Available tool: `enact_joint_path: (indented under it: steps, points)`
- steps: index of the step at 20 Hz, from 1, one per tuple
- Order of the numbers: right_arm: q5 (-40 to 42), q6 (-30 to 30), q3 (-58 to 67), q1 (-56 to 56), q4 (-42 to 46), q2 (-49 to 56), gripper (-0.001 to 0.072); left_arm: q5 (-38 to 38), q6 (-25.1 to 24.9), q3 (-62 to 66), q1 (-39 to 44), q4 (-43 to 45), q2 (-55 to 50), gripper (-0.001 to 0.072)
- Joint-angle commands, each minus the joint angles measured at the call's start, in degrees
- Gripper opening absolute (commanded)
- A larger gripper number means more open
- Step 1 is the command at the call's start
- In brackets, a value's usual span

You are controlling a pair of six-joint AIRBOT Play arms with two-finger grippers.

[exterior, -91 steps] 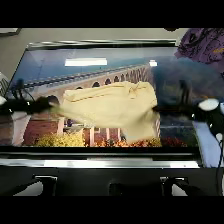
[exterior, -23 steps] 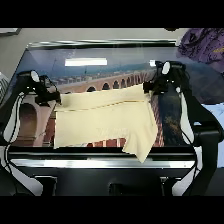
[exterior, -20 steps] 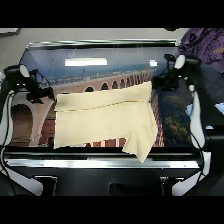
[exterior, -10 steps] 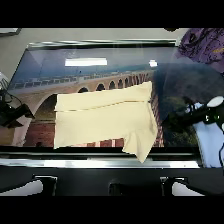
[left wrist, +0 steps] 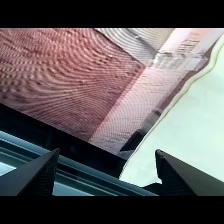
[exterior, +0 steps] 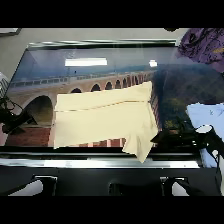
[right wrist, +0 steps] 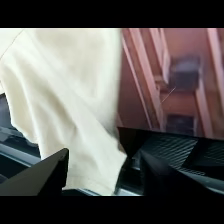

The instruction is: Fold the clothes and pants, and hang the long-sleeved shirts on hangers.

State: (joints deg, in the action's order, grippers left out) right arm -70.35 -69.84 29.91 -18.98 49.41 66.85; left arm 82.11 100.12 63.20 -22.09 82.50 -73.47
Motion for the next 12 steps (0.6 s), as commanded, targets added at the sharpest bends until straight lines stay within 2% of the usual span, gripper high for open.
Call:
enact_joint_path:
  steps: [1, 2, 3, 6, 8, 10, 12]
  points:
    - [7.32, -1.68, -1.66, 6.08, -0.85, -0.35, 0.0482, -0.28, 0.02, -0.26, 0.02, 0.0, 0.15, 0.0707]
    - [8.22, -2.64, -1.66, 7.89, -0.74, -0.35, 0.0464, -0.28, 0.0, -0.26, 0.02, 0.0, 0.15, 0.0707]
    - [8.33, -3.56, -1.68, 9.25, 0.68, -0.35, 0.0373, -0.28, 0.0, -0.26, 0.02, 0.0, 0.13, 0.0707]
    - [9.35, -6.25, -3.23, 11.82, 4.79, -0.37, 0.0344, -0.31, 0.0, -0.26, 0.02, 0.0, 0.13, 0.0707]
    - [10.99, -6.25, -3.58, 11.8, 4.85, -0.37, 0.0214, -0.24, 0.11, -0.26, 0.04, -0.07, 0.13, 0.0707]
    - [11.37, -6.25, -3.58, 11.8, 4.17, -0.37, 0.004, 0.79, 0.15, -1.25, -0.07, -0.22, 0.22, 0.0707]
    - [11.19, -6.29, -3.56, 11.8, 3.69, -0.46, 0.0038, 0.28, -1.75, -5.4, -2.16, -0.66, 1.05, 0.0707]
